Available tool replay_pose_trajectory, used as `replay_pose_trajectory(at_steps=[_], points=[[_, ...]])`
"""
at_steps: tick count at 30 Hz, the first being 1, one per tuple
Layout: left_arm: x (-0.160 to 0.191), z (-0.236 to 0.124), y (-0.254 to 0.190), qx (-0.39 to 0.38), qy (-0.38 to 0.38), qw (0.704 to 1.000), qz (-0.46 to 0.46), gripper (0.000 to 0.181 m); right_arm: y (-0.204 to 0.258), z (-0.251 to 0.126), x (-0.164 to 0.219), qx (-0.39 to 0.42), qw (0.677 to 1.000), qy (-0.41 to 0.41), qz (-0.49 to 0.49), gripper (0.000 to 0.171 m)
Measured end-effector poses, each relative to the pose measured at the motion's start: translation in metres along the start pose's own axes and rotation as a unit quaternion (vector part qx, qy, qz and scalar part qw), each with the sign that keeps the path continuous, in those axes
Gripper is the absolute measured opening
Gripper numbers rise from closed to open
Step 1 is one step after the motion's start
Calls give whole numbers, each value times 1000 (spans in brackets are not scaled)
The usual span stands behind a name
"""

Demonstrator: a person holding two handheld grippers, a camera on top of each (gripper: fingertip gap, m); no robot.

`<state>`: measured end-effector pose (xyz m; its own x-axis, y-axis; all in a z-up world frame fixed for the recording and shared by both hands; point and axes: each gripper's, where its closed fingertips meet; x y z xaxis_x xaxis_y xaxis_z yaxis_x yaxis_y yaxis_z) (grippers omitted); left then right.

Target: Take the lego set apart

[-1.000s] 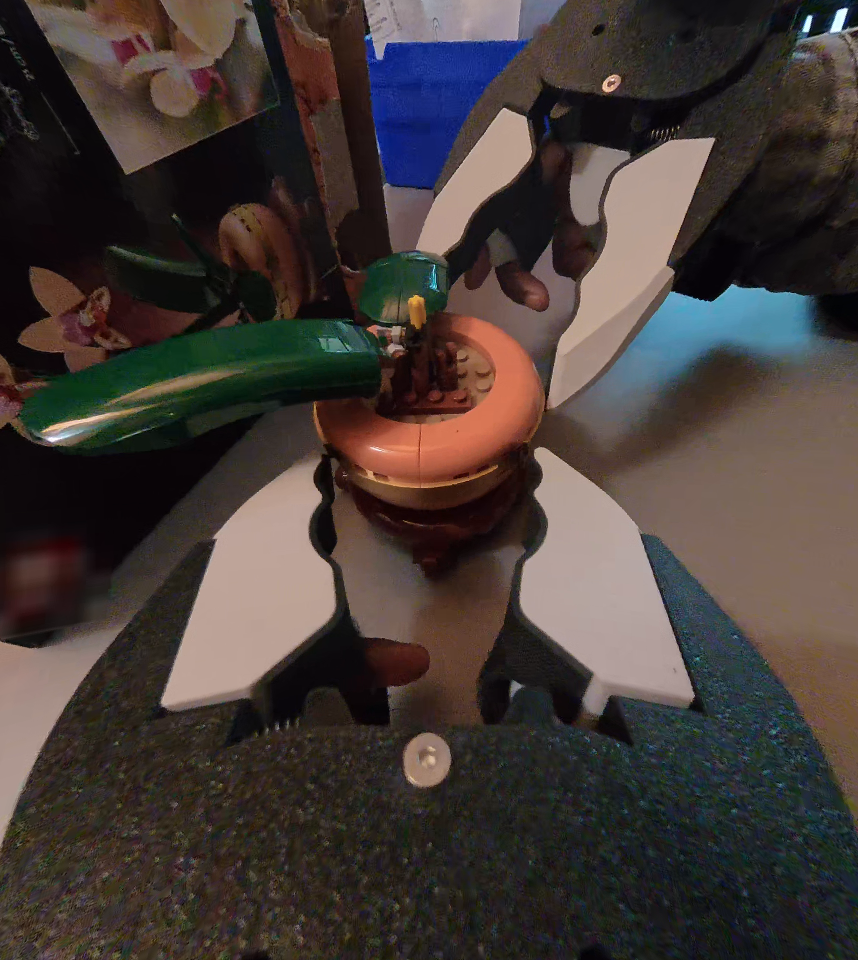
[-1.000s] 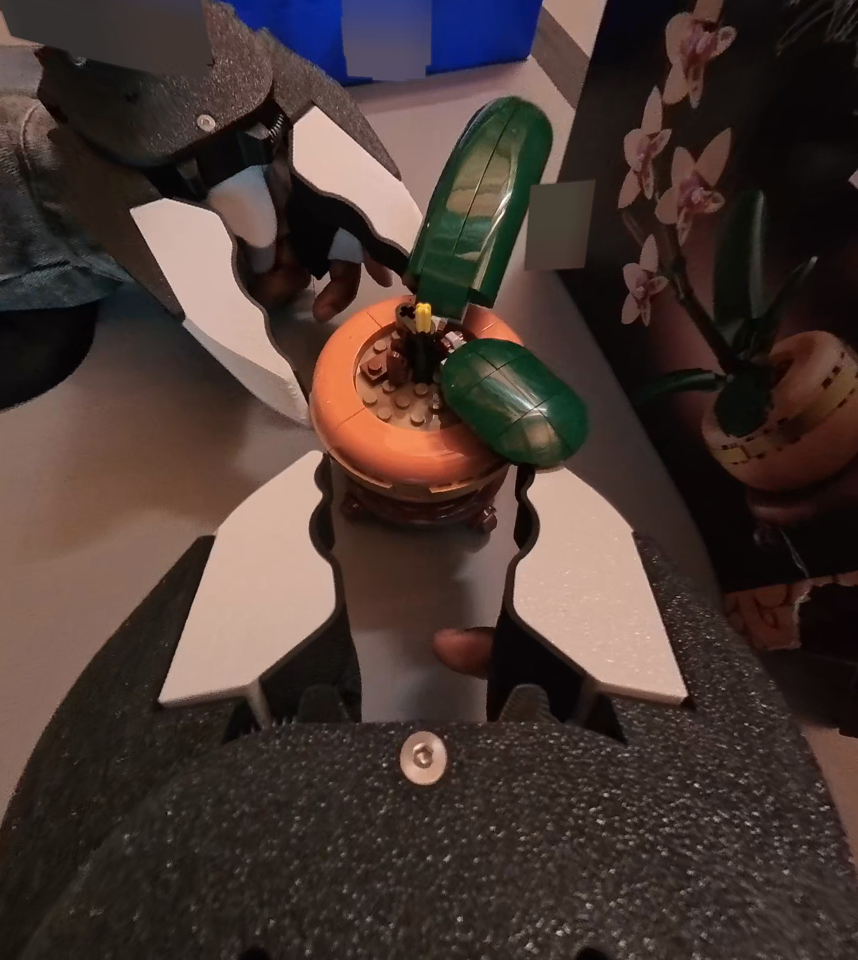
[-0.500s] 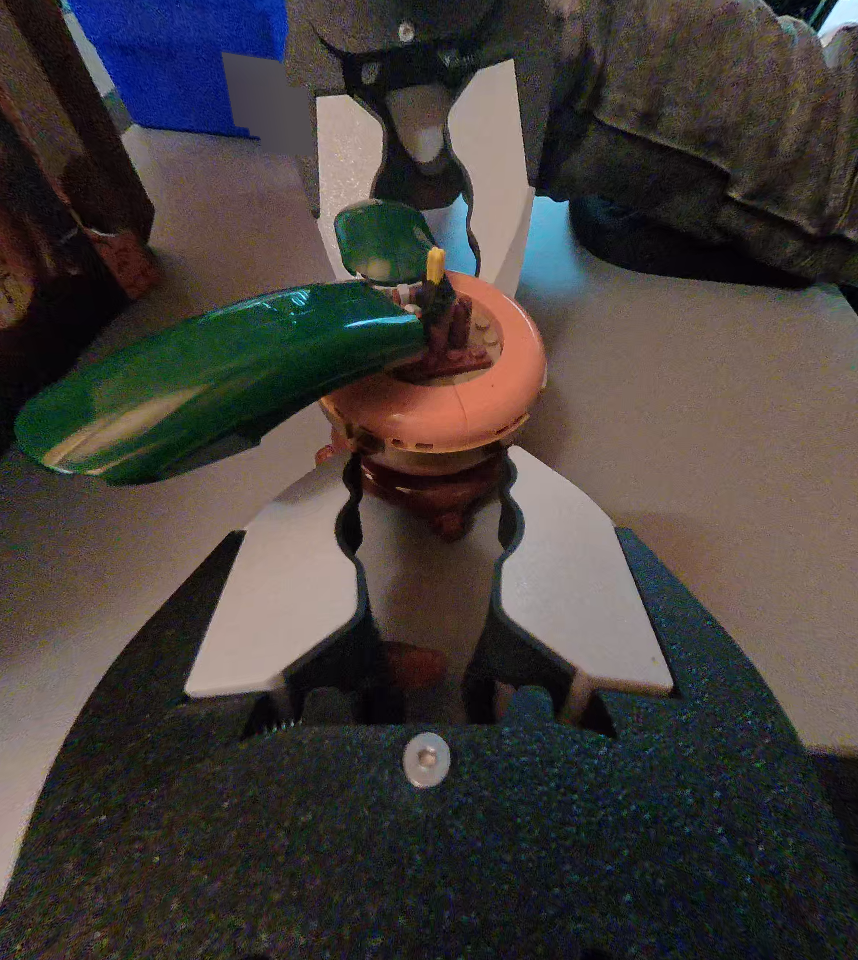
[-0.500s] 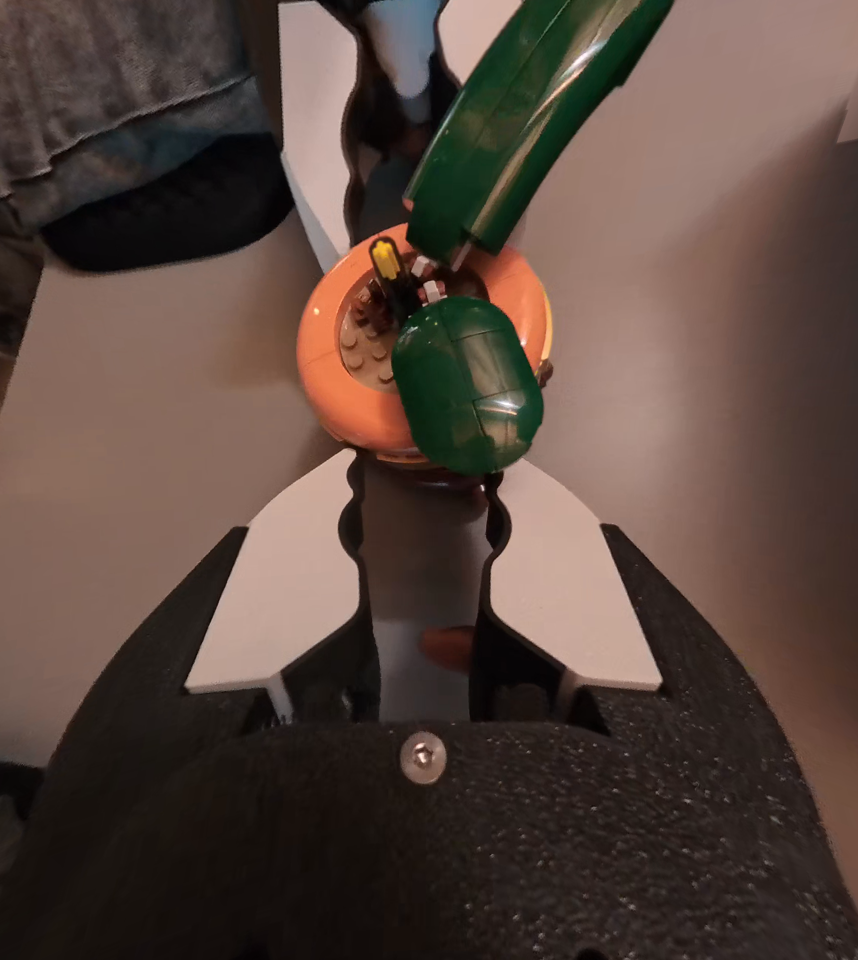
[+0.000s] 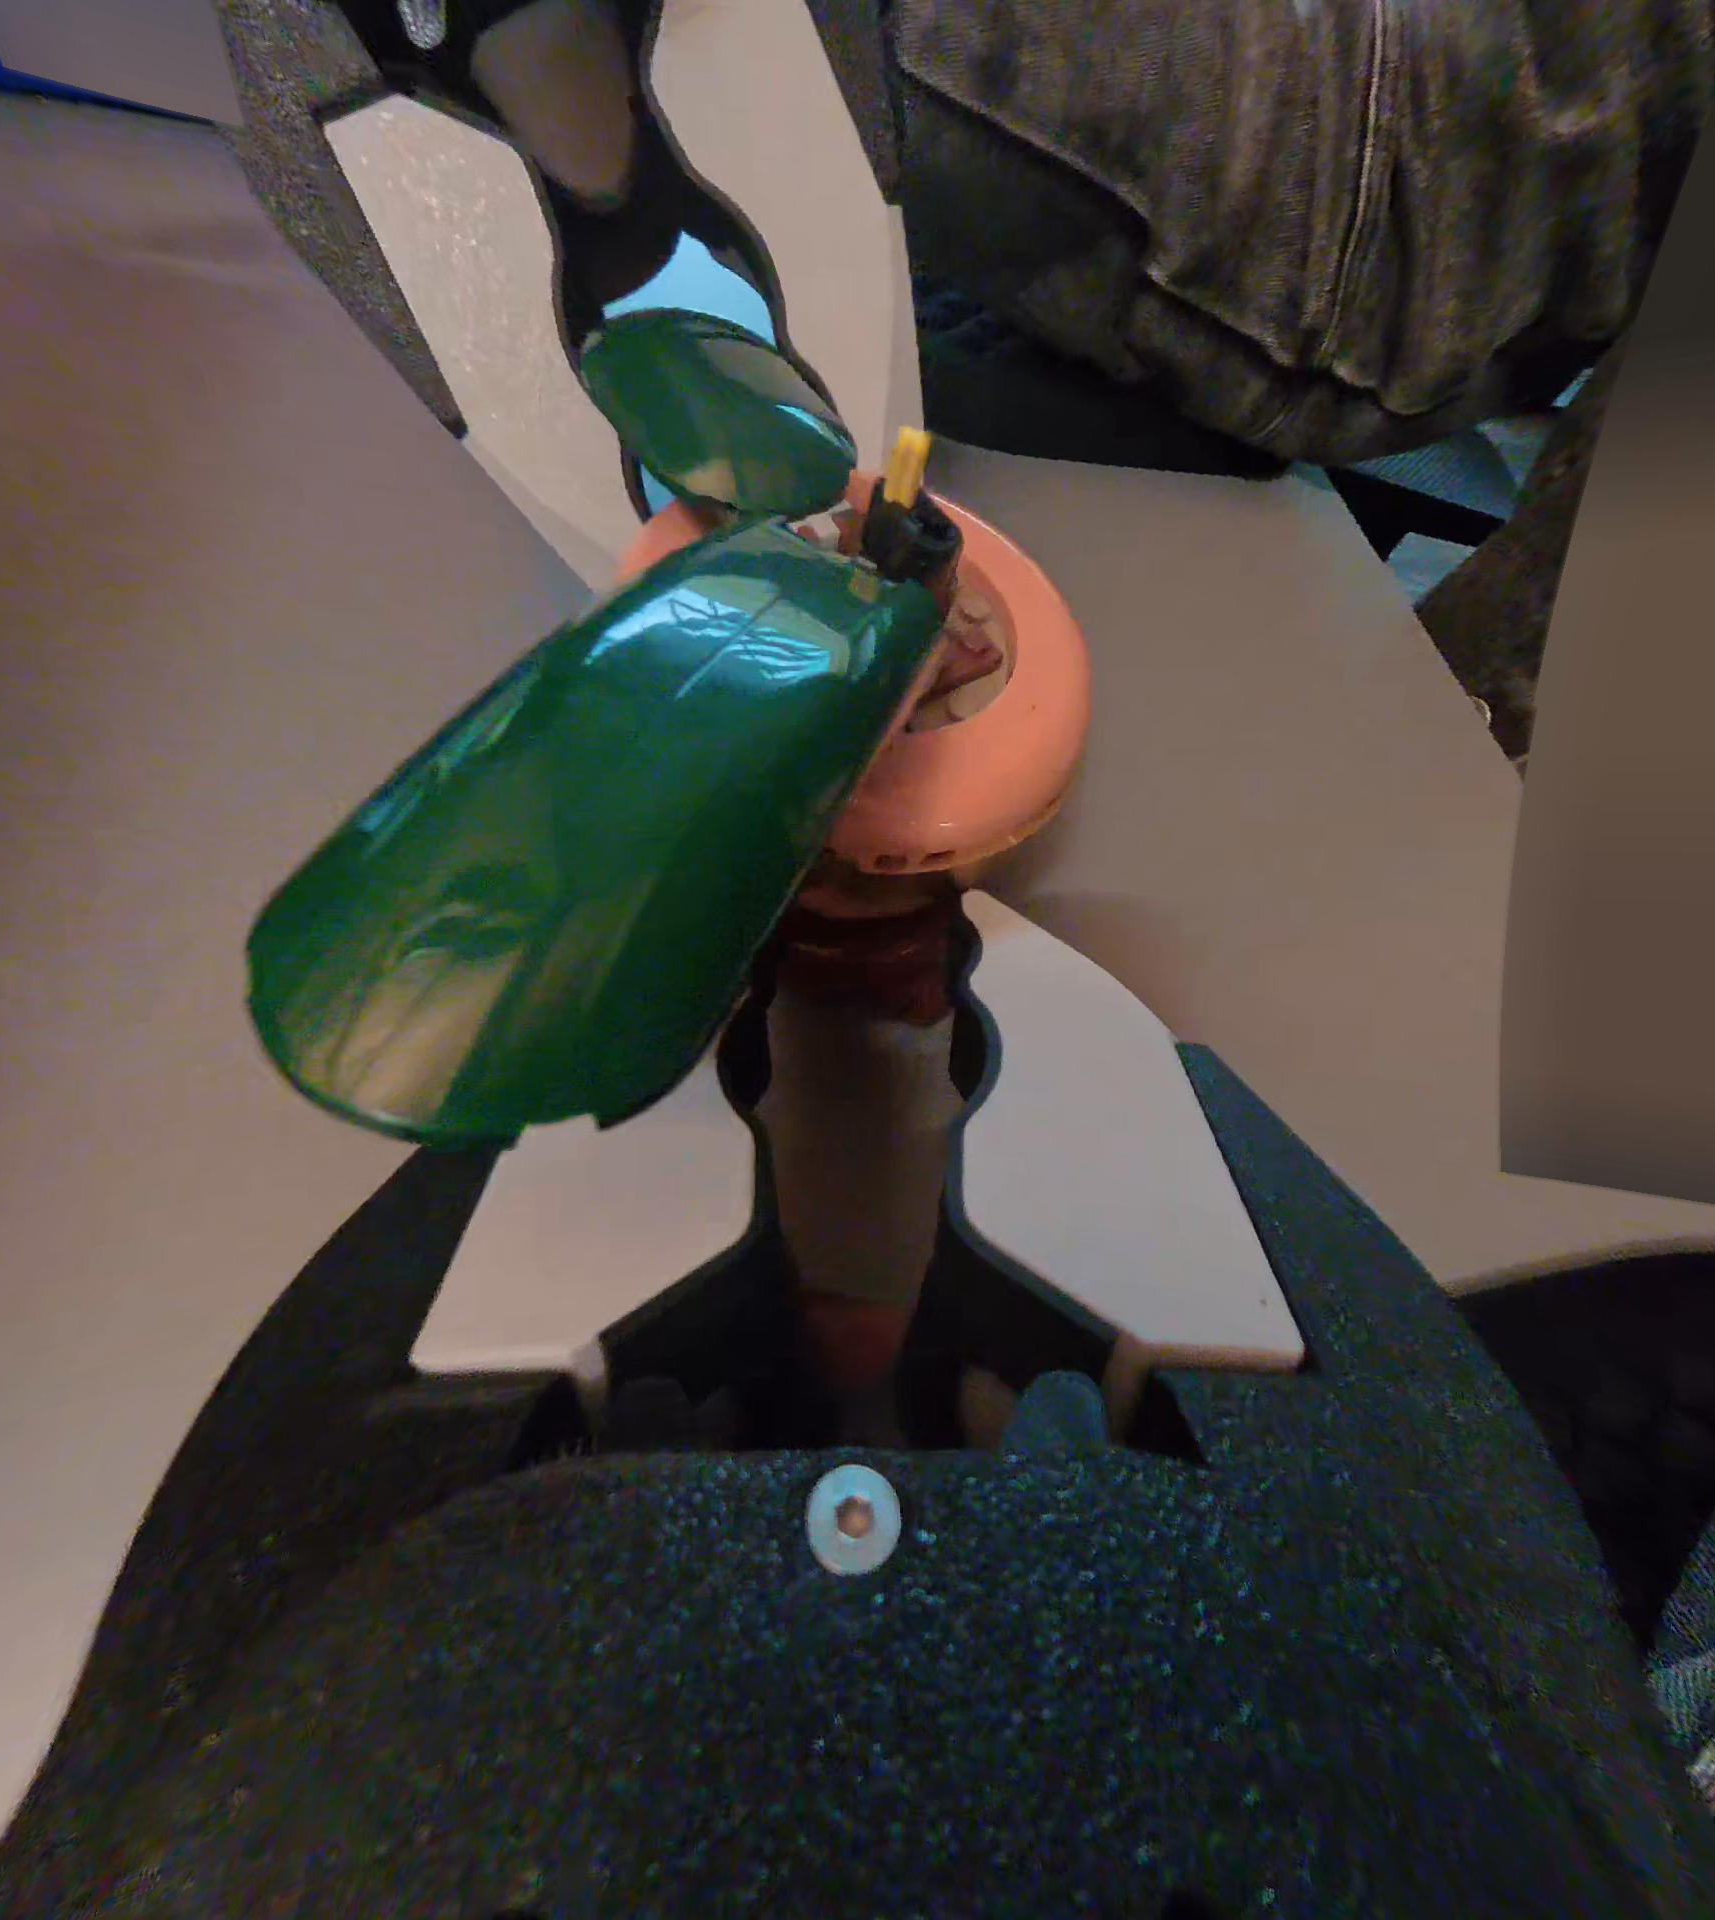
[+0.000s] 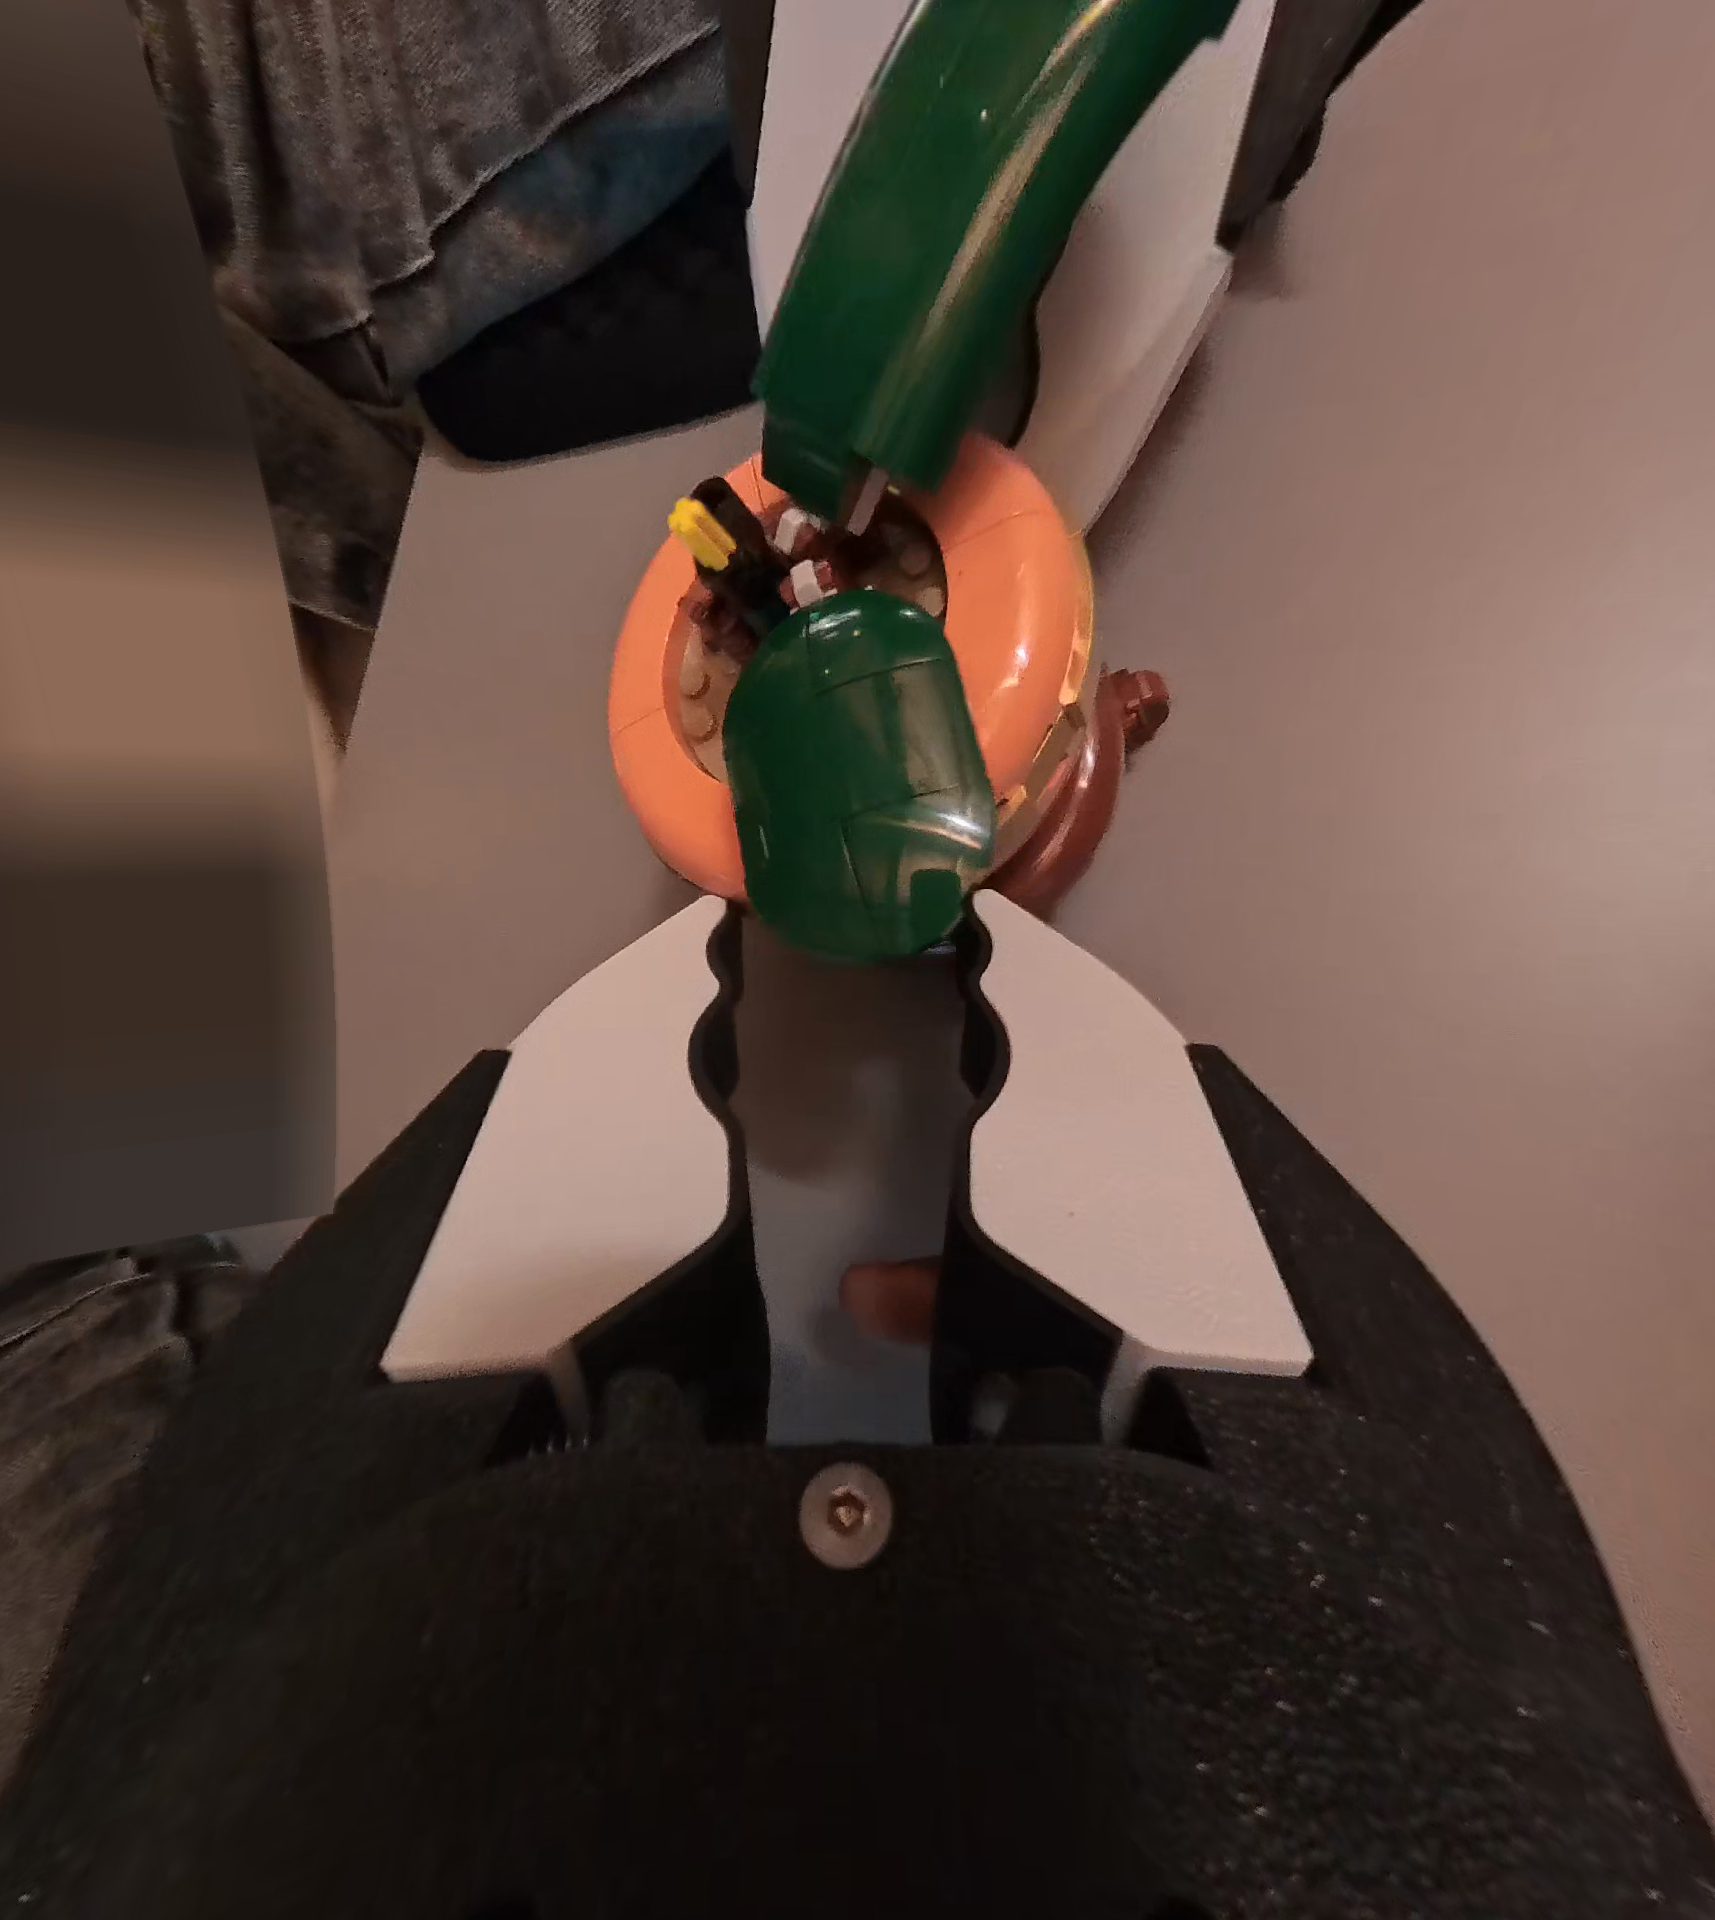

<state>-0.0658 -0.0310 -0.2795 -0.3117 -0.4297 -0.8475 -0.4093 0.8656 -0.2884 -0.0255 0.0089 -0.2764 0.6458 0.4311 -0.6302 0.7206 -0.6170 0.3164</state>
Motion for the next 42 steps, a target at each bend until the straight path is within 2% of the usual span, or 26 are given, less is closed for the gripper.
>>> replay_pose_trajectory(at_steps=[4,7,11,14,18,23,27,31,35,38,40,42], points=[[1,2,-3,9,5,1000,3,31,3,1,1,-1,1000,13,-4,39],[2,2,-4,7,10,1000,-6,43,4,0,1,-1,1000,17,4,42],[24,-5,-8,5,67,995,-71,61,-3,-4,9,25,999,39,26,61],[32,-14,-14,9,67,991,-117,75,-14,-16,18,69,995,56,45,76],[36,-33,-11,-16,40,987,-156,91,-24,-32,20,124,990,50,47,87],[21,-67,5,-119,-25,983,-140,133,-38,-59,17,207,977,30,49,103],[-9,-96,14,-200,-95,972,-84,146,-43,-89,12,270,962,0,51,114],[-32,-118,7,-219,-160,959,-78,146,-28,-125,9,297,952,-49,56,120],[-41,-133,4,-262,-161,949,-68,146,-16,-175,-9,358,920,-151,51,131],[-51,-142,0,-312,-146,938,-50,146,-15,-210,-14,429,881,-195,48,138],[-59,-154,1,-367,-158,915,-54,142,-21,-236,-13,495,842,-206,60,143],[-62,-150,2,-386,-168,903,-83,137,-26,-261,-10,549,802,-219,87,146]])
Point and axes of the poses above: each gripper's, where its closed fingertips meet, z out along the fingers, x out of its underside, y = z × x across the jaws, and after that the axes turned 10 degrees about x, right-handed
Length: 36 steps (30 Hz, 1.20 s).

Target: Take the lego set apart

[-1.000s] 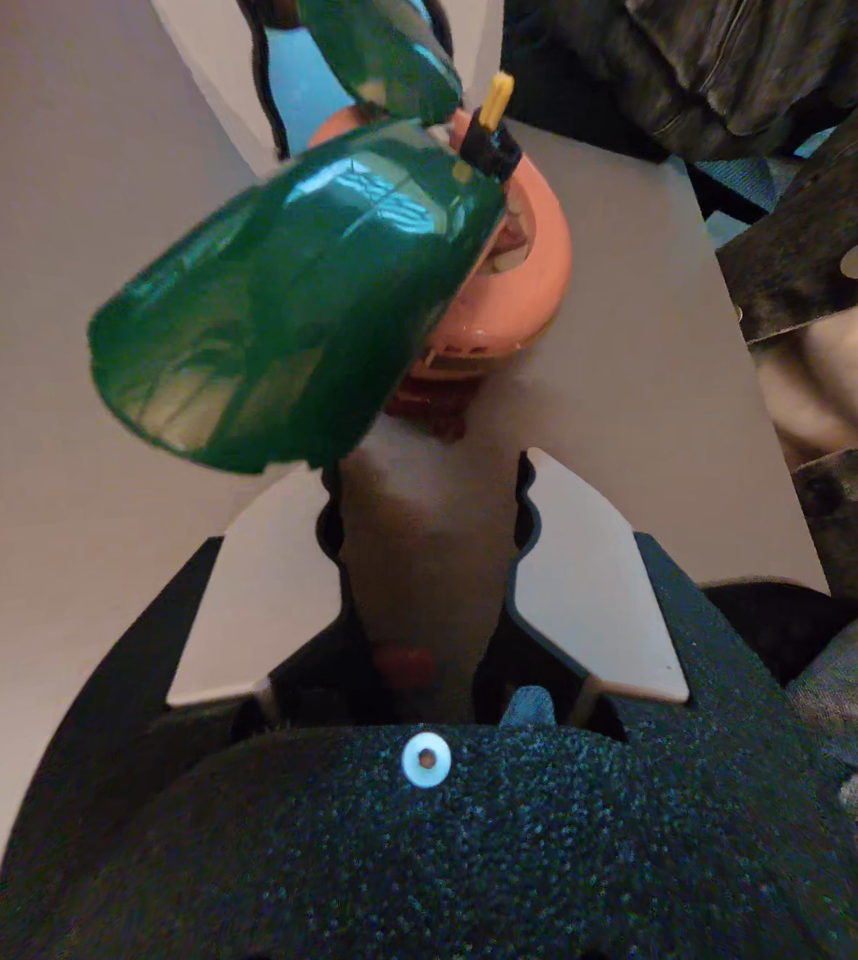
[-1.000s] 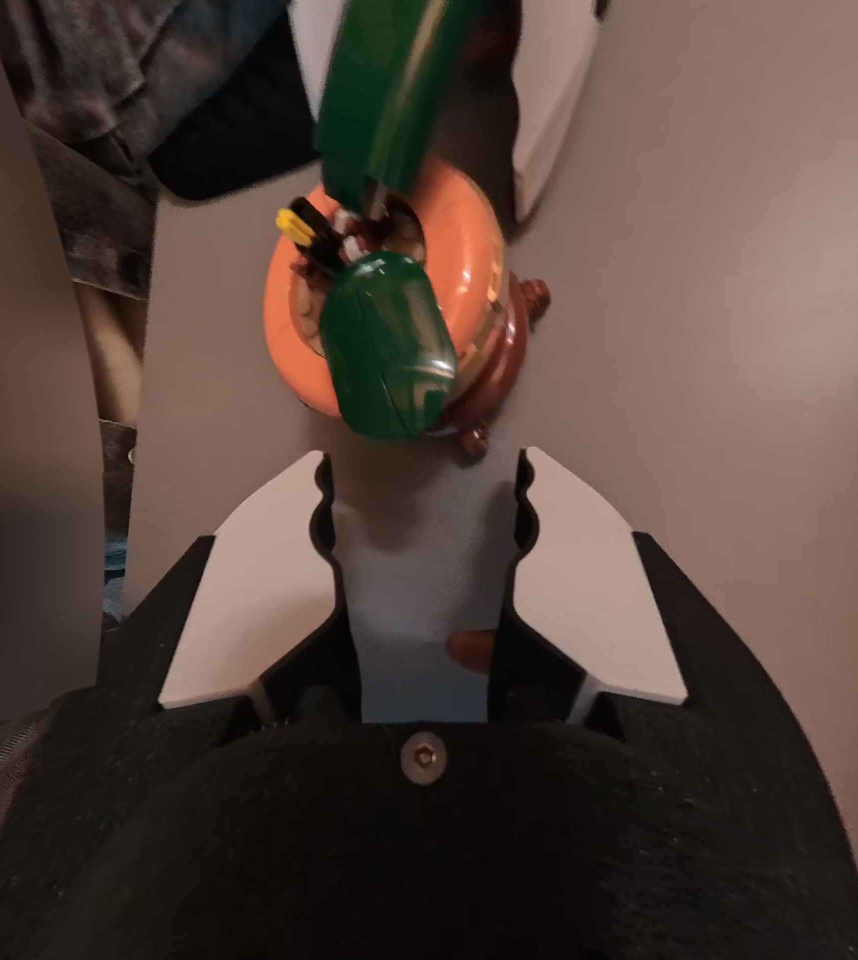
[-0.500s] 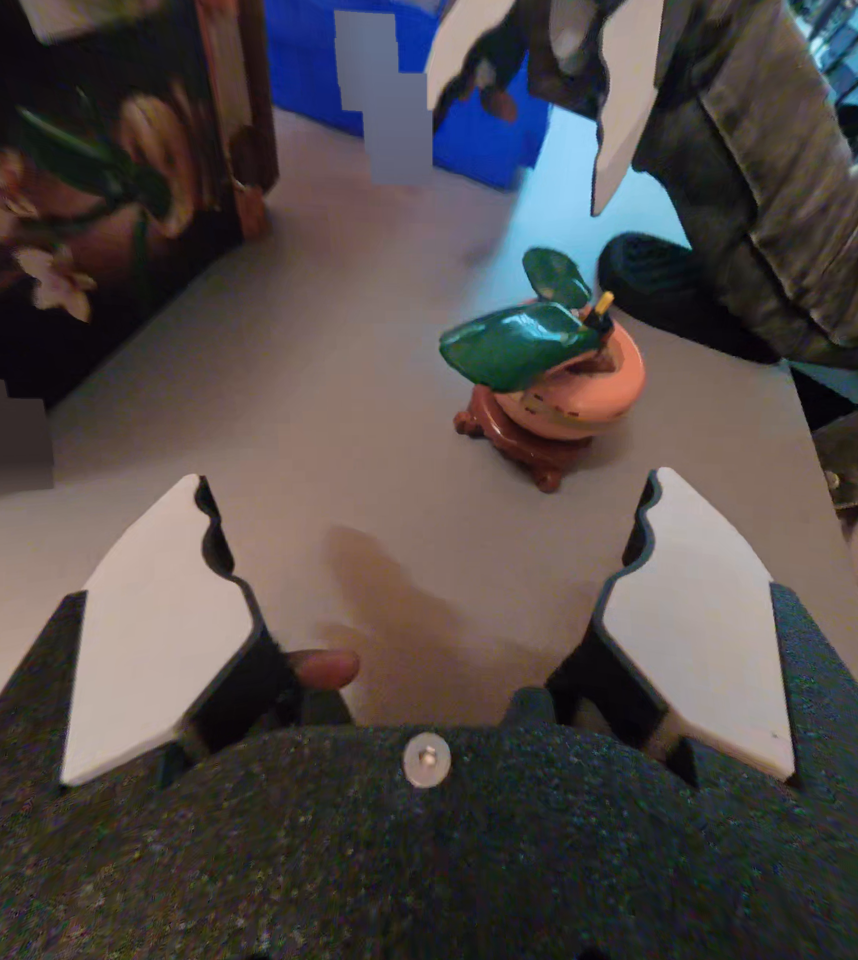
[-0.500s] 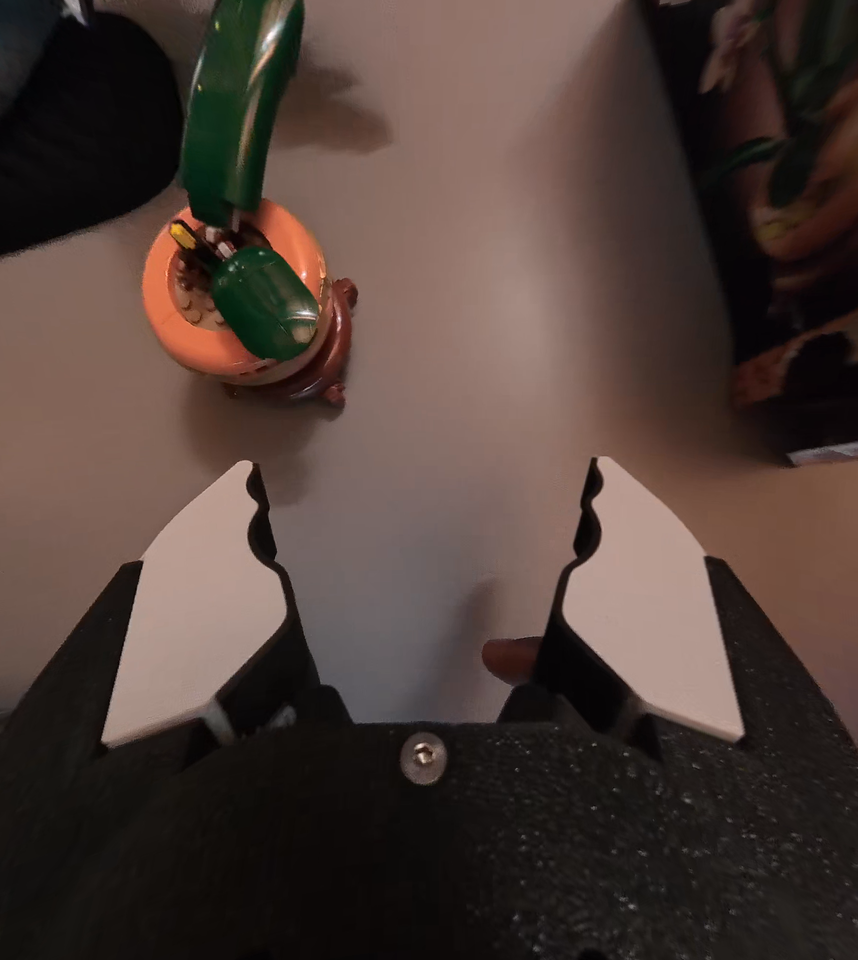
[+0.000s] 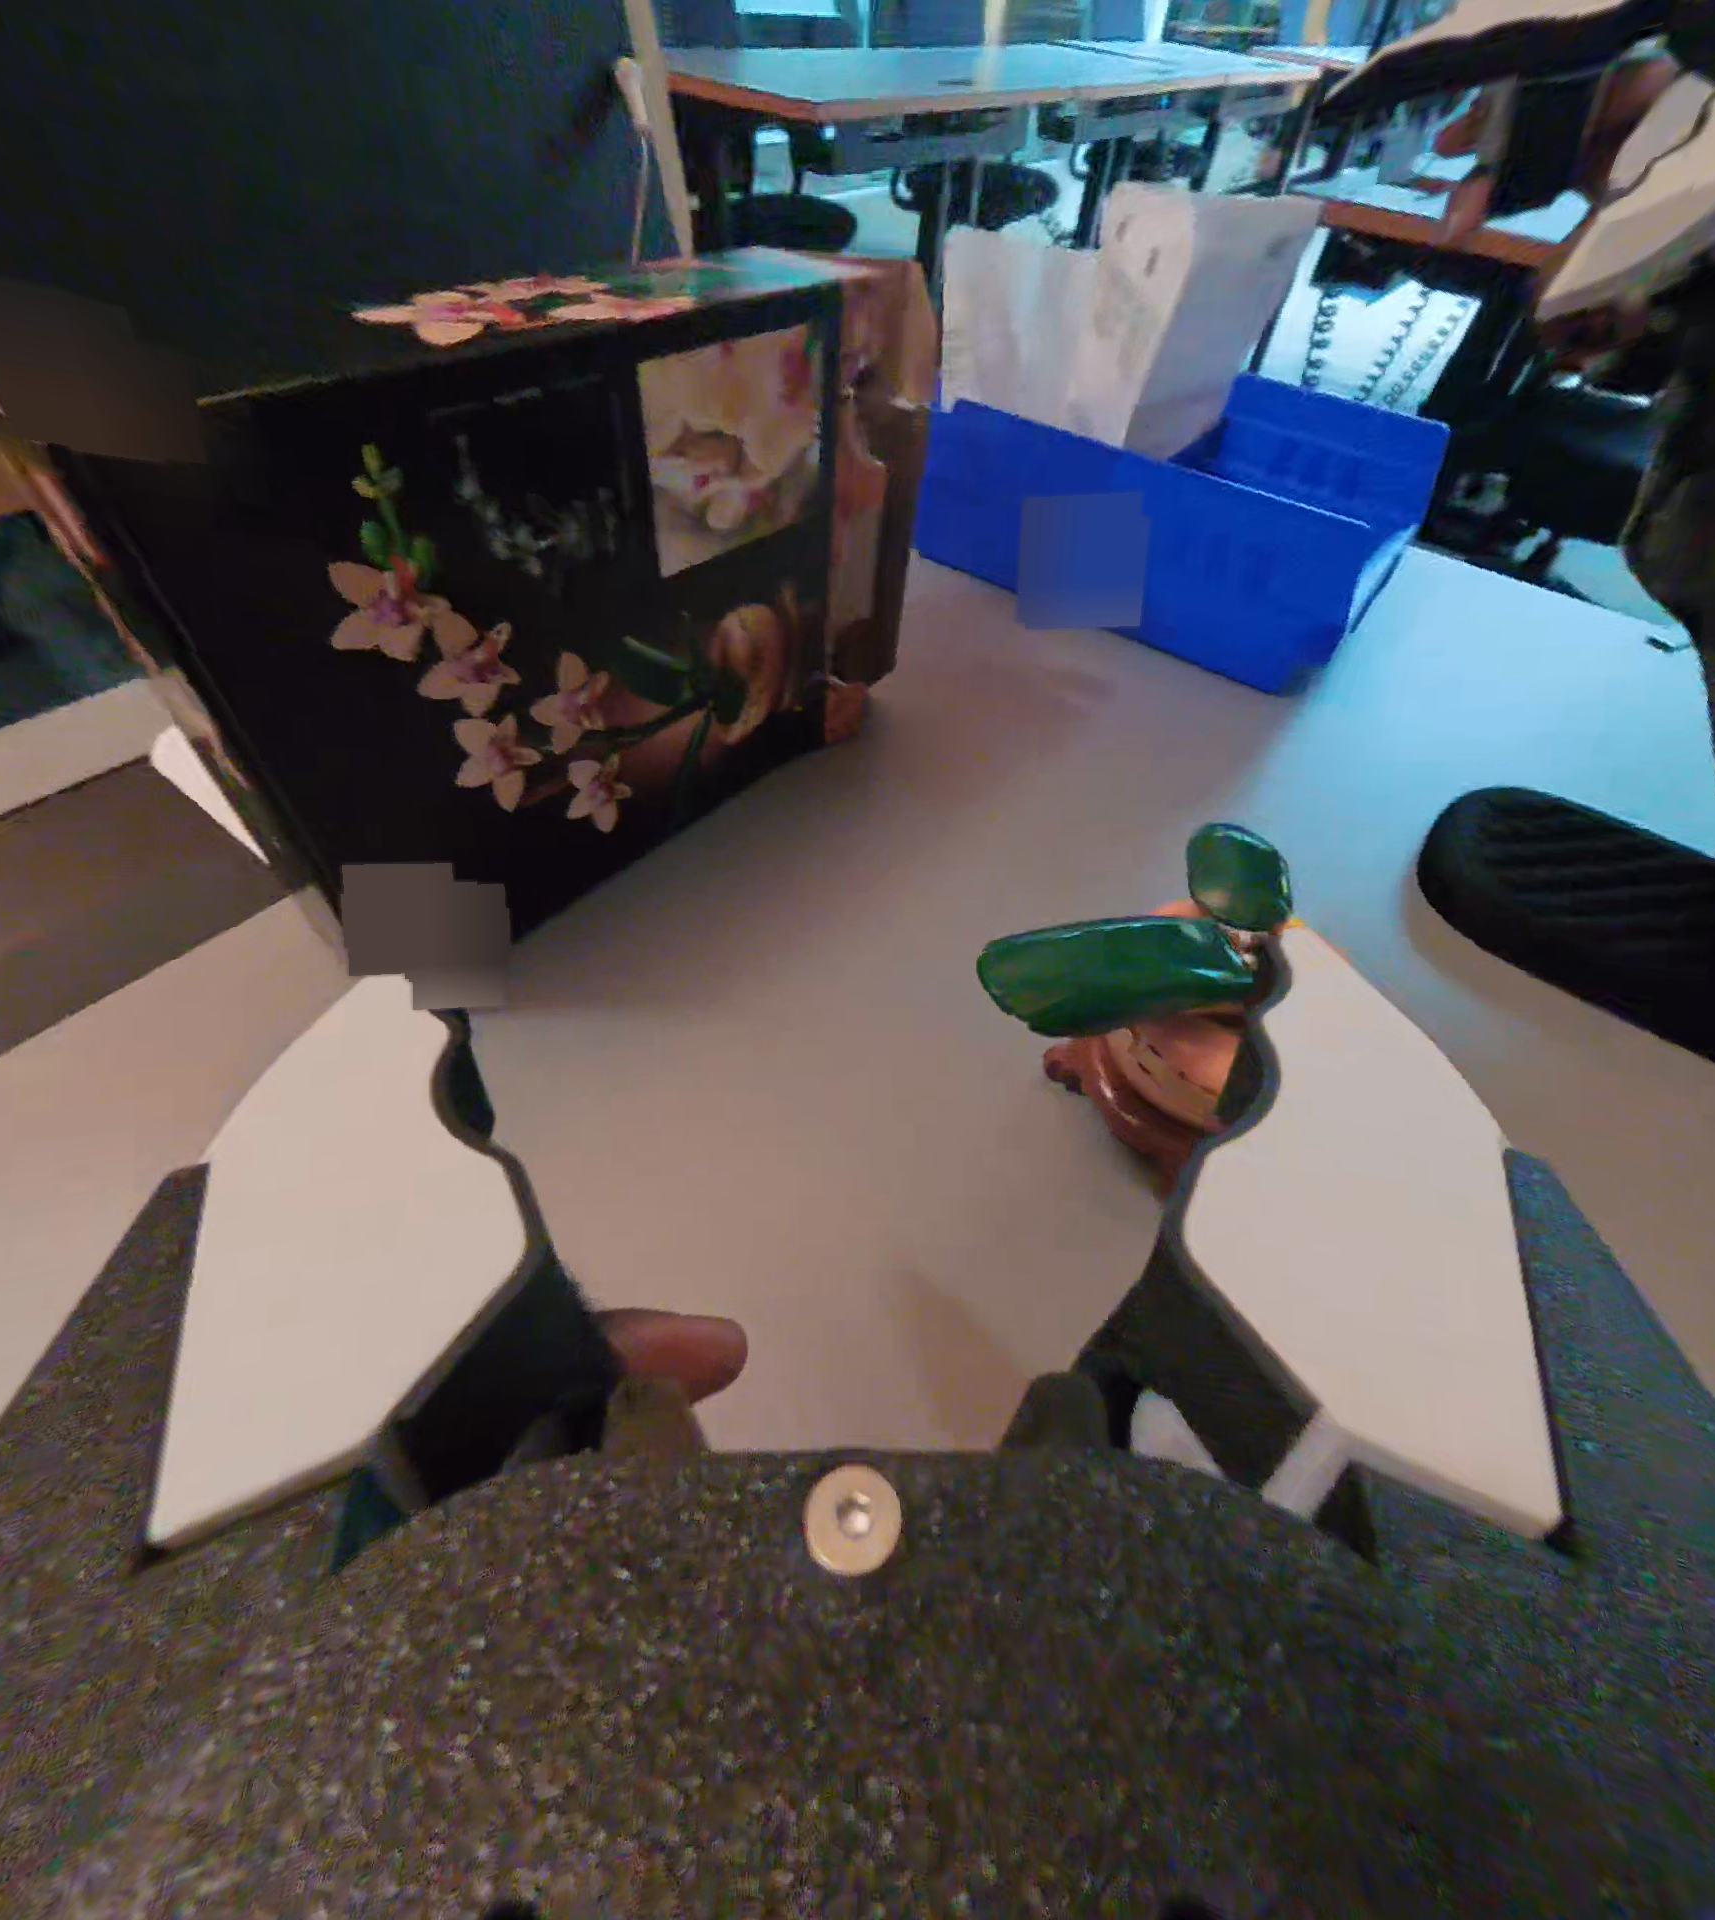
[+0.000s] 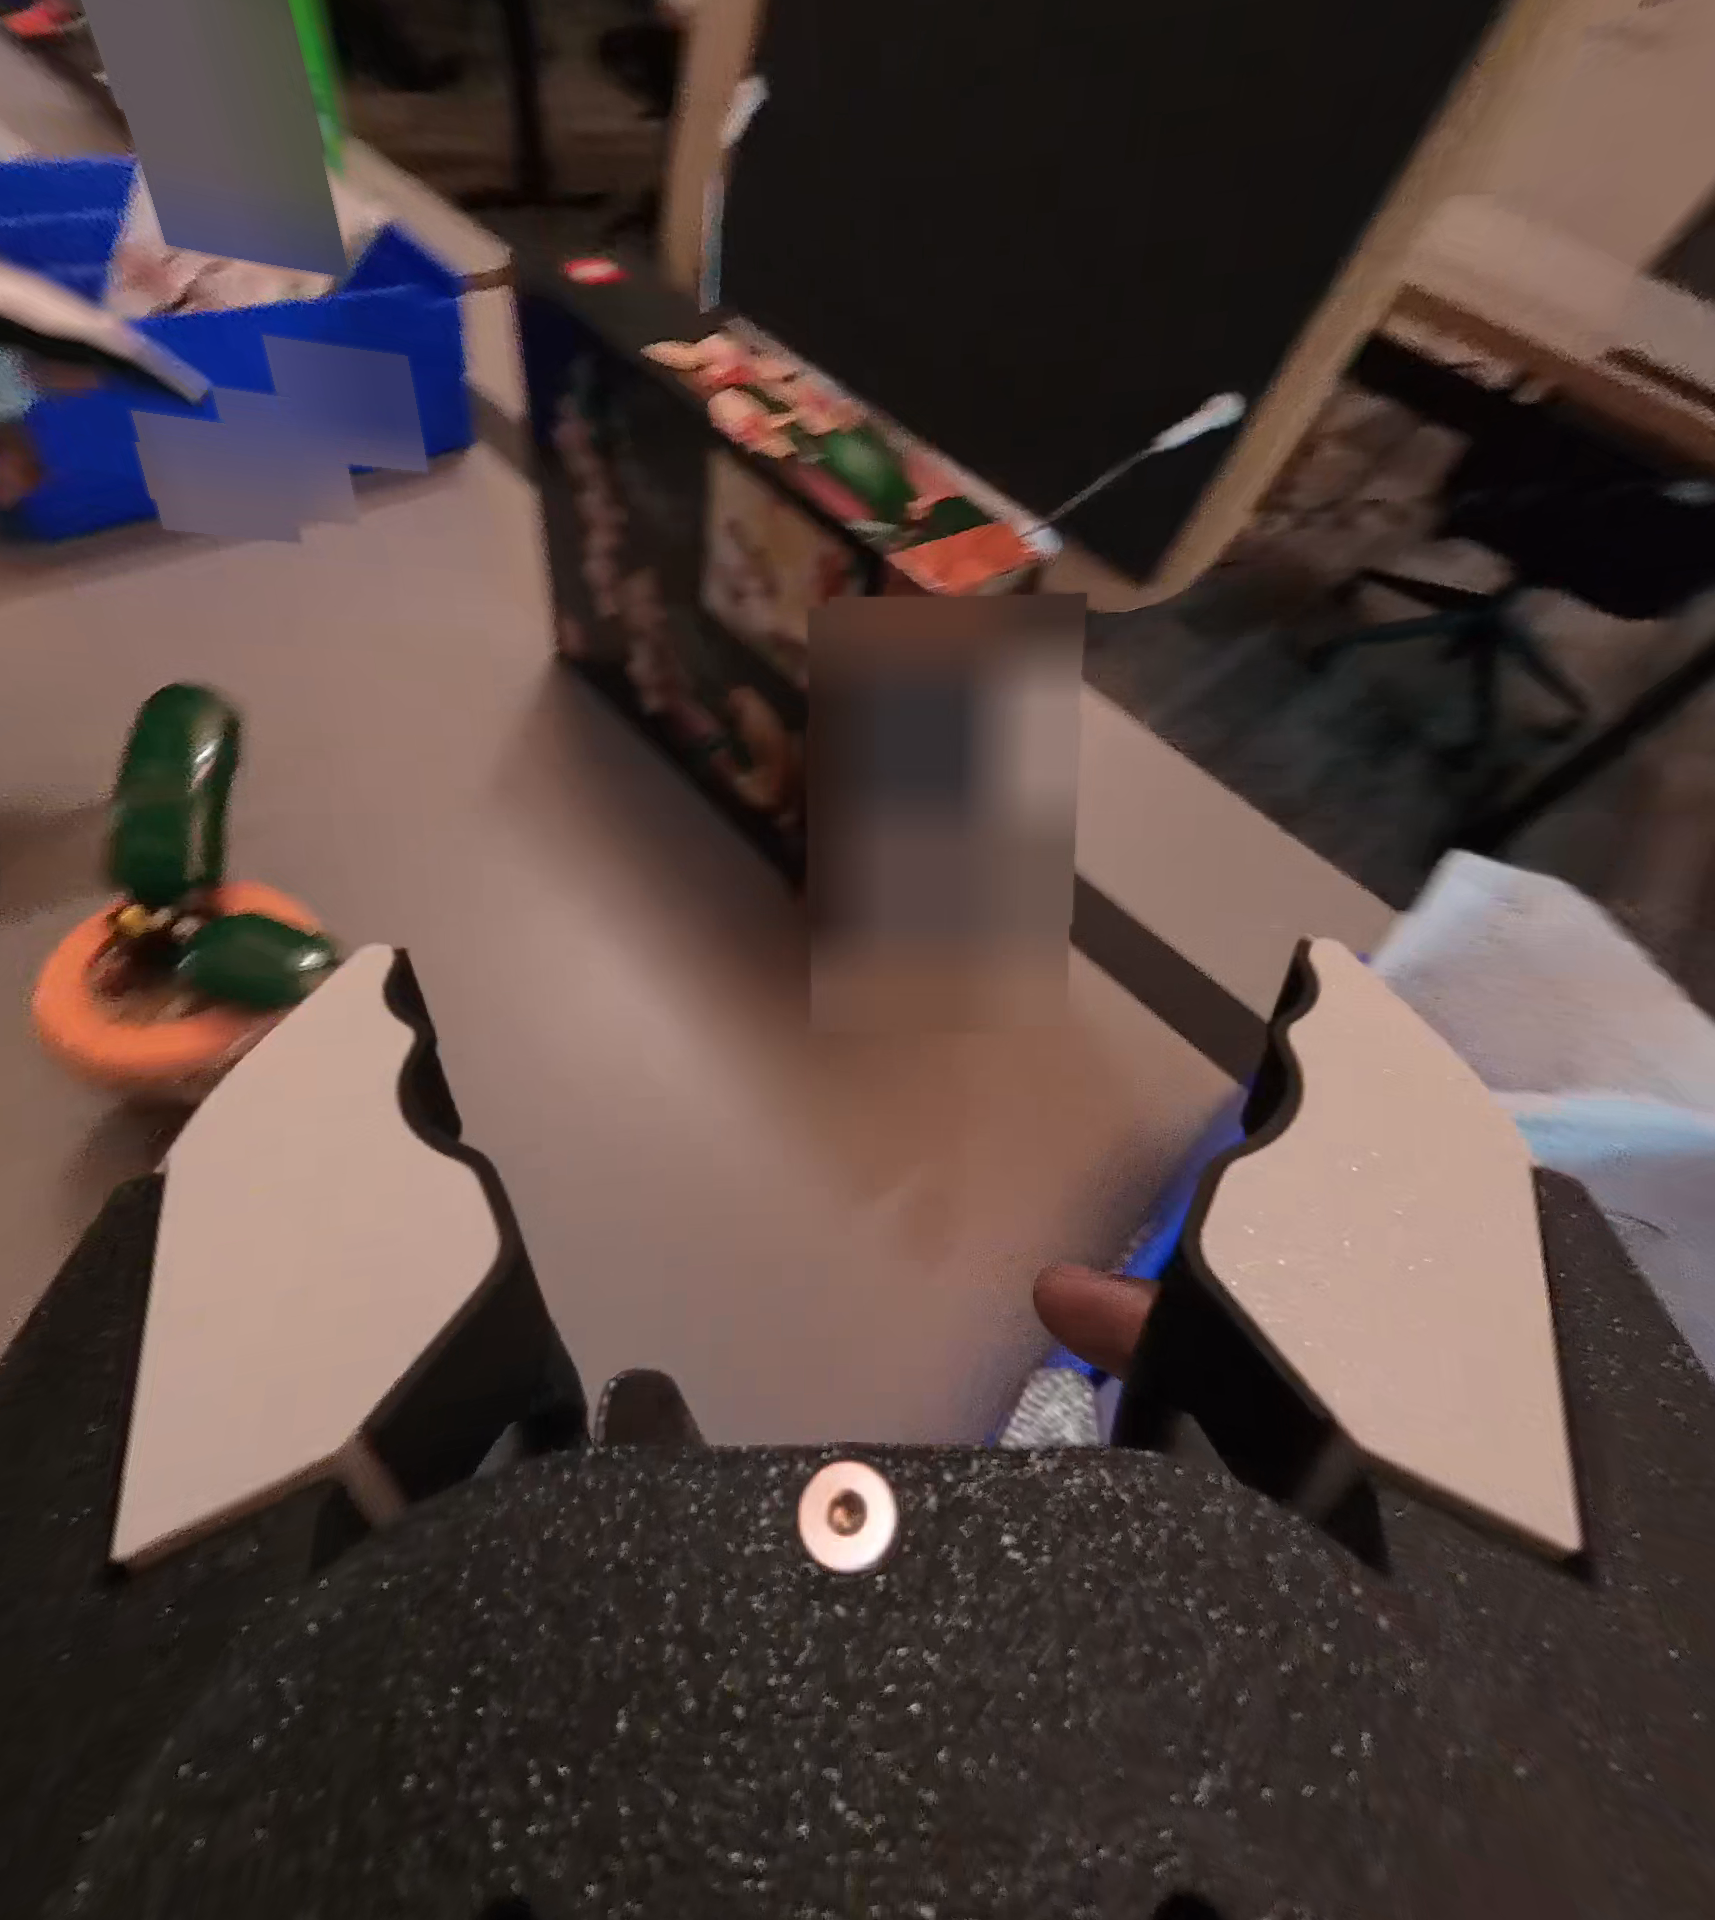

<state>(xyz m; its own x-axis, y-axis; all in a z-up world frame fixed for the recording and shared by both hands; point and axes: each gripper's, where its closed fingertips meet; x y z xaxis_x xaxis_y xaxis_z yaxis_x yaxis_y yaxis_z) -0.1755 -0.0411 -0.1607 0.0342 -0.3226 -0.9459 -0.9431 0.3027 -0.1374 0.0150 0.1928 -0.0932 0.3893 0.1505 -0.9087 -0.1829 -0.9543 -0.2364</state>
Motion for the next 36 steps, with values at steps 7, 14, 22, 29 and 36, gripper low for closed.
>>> replay_pose_trajectory(at_steps=[7,14,22,29,36], points=[[18,-13,-7,-107,37,992,55,143,-40,-9,-9,127,991,28,12,146],[54,-103,10,-193,42,980,10,134,-46,-30,69,157,975,157,-16,141],[96,-135,2,-214,-5,975,-55,127,-61,-48,178,225,950,206,65,135],[110,-126,3,-239,4,969,-57,124,-44,-29,176,220,957,191,-2,79],[104,-124,3,-258,2,966,-30,119,-42,-17,187,267,942,192,-61,11]])
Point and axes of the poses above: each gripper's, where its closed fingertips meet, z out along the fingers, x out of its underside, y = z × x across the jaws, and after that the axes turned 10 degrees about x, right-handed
